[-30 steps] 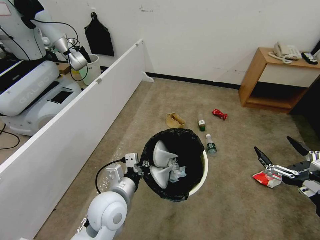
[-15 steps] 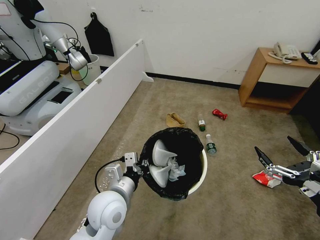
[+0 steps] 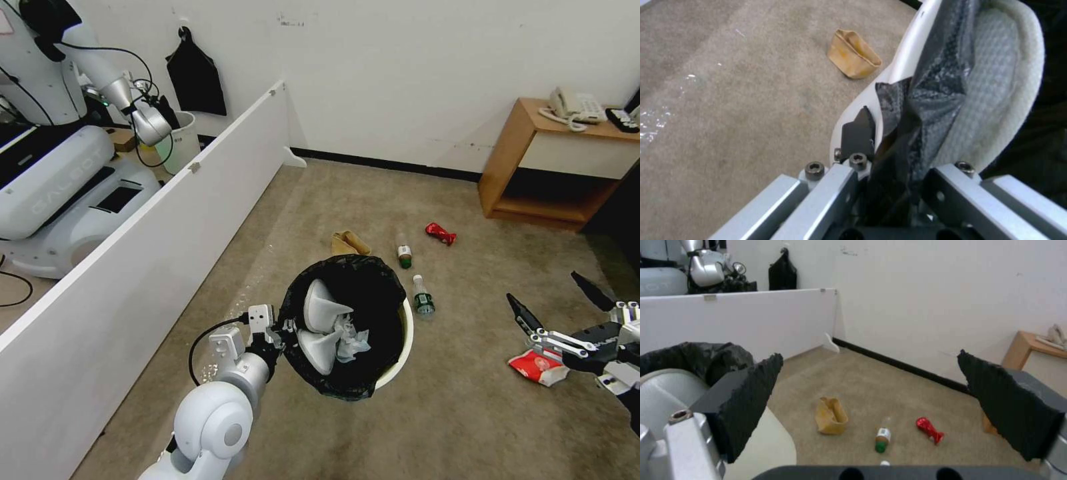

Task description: Pick up the trash bin, then pick up the garbage from the floor and place it into the trash bin.

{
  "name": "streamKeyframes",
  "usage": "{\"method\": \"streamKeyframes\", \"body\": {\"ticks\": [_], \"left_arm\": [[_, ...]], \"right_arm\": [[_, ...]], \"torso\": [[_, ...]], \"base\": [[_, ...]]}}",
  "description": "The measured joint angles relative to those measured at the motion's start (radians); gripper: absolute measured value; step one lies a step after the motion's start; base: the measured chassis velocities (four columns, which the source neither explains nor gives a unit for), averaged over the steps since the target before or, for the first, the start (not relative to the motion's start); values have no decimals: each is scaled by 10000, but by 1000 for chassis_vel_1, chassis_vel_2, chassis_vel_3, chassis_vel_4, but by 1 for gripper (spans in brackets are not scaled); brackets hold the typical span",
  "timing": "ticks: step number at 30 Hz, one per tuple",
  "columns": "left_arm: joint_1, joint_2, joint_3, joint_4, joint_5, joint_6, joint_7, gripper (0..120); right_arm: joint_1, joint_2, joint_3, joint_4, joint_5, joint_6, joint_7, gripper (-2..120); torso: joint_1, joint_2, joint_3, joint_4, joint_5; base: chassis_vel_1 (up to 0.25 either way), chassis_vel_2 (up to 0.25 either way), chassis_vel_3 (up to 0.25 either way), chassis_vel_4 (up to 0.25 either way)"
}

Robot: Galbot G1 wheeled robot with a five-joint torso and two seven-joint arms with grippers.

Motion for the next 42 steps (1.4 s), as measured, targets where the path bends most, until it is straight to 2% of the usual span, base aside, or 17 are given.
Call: {"method": "streamKeyframes", "body": {"ticks": [13, 19, 42], "left_arm": [[38, -12, 5, 26, 113, -1, 70, 1], [59, -23, 22, 58, 183, -3, 101, 1], [119, -3, 56, 64, 383, 124, 175, 1]], "right_arm": [[39, -73, -2, 0, 124, 92, -82, 100], [-18, -145, -47, 0, 231, 606, -9, 100], [-97, -347, 60, 0, 326, 655, 29, 100]], "torso": [[0, 0, 0, 0, 0], [1, 0, 3, 3, 1], [0, -2, 0, 0, 1]], "base": [[-94, 96, 107, -102], [-88, 101, 116, -97], [0, 0, 0, 0]]}}
